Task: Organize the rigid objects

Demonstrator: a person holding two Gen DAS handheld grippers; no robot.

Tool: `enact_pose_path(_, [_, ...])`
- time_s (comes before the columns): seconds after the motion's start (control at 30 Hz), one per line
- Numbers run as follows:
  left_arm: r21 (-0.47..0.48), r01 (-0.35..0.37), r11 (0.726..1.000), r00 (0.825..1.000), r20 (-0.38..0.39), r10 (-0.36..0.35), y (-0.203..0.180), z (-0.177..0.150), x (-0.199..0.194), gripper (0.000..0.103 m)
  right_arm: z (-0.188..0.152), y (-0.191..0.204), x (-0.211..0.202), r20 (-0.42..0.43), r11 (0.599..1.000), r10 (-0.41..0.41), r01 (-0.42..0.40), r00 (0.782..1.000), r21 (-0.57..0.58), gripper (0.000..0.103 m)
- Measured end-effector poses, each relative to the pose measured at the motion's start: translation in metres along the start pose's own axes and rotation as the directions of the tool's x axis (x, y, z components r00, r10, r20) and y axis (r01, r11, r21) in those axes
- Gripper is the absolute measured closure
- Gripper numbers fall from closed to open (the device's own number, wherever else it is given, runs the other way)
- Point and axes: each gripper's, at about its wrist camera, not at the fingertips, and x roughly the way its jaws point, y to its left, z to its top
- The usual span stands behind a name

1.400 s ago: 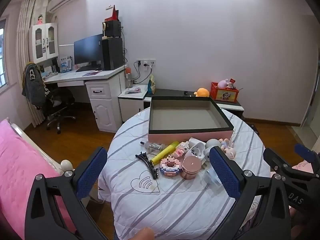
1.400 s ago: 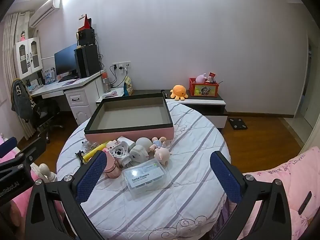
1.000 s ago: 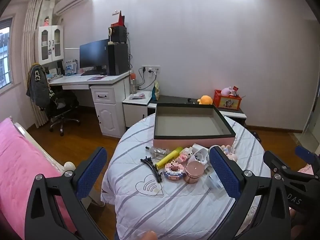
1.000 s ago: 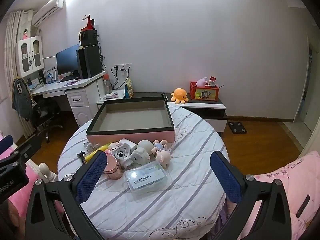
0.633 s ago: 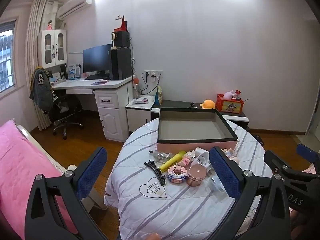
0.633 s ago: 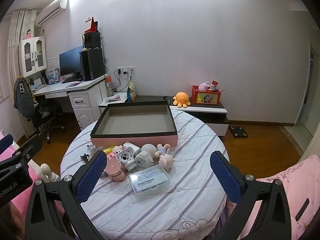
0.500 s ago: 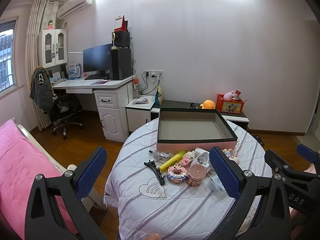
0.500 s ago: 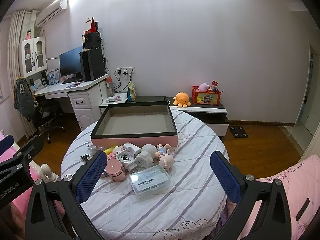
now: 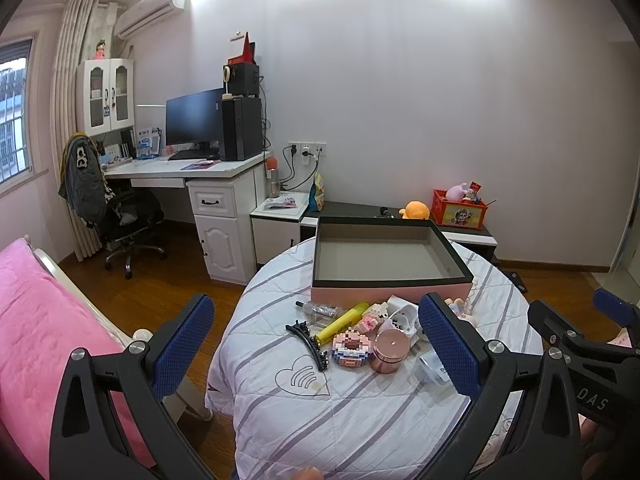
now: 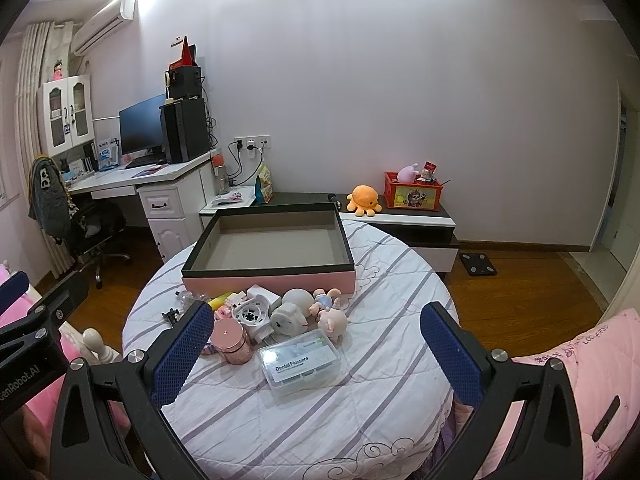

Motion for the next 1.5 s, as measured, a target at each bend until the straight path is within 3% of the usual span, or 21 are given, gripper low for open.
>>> enact_pose_path(1.5, [-0.002,0.002,1.0,1.0,0.005,-0.002,-0.0024,-0.0011,0.0009,0.0,0.0011,-0.0022,0.0037,0.001,1.0,-0.009,0.009,1.0,-0.008,0.0])
